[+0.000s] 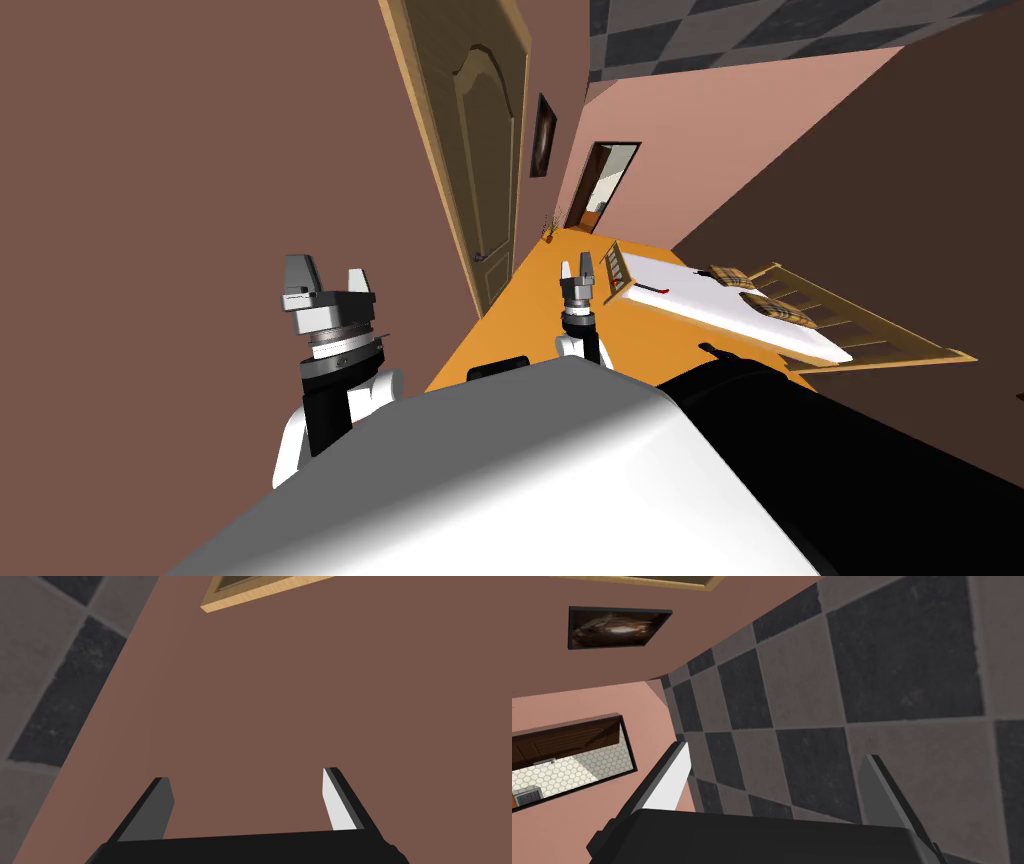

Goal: Pull the door open

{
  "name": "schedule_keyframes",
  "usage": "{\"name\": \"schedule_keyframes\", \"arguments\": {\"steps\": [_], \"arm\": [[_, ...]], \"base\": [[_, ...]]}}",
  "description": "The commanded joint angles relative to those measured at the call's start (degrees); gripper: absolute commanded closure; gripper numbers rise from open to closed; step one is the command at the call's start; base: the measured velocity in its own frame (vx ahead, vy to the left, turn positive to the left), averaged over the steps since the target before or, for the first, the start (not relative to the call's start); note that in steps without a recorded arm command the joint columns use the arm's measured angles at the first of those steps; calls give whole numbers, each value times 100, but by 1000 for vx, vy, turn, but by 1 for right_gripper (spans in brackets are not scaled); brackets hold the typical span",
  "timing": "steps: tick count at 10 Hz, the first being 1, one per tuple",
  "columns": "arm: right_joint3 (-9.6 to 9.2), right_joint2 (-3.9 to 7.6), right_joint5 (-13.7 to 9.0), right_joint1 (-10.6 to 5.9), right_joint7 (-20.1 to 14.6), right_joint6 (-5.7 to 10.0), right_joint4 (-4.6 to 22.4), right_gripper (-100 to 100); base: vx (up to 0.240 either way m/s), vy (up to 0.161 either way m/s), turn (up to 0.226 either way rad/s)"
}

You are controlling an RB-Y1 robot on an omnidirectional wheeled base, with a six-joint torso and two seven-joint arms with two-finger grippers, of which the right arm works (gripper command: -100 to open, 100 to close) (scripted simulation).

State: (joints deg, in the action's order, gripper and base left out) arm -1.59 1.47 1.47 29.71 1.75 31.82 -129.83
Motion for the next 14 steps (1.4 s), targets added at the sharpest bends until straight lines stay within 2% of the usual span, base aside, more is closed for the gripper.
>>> {"name": "schedule_keyframes", "arguments": {"steps": [1,4,9,10,14], "arm": [[1,44,-15,-117,-22,22,250,-100],[3,104,-36,-283,-54,53,604,-100],[7,241,-88,-693,-132,129,1434,-100],[7,241,-88,-693,-132,129,1478,-100],[11,374,-141,-1112,-213,206,2271,-100]], "base": [[53,-27,237],[55,-62,199],[58,-71,195],[35,-66,62],[57,-79,191]]}}
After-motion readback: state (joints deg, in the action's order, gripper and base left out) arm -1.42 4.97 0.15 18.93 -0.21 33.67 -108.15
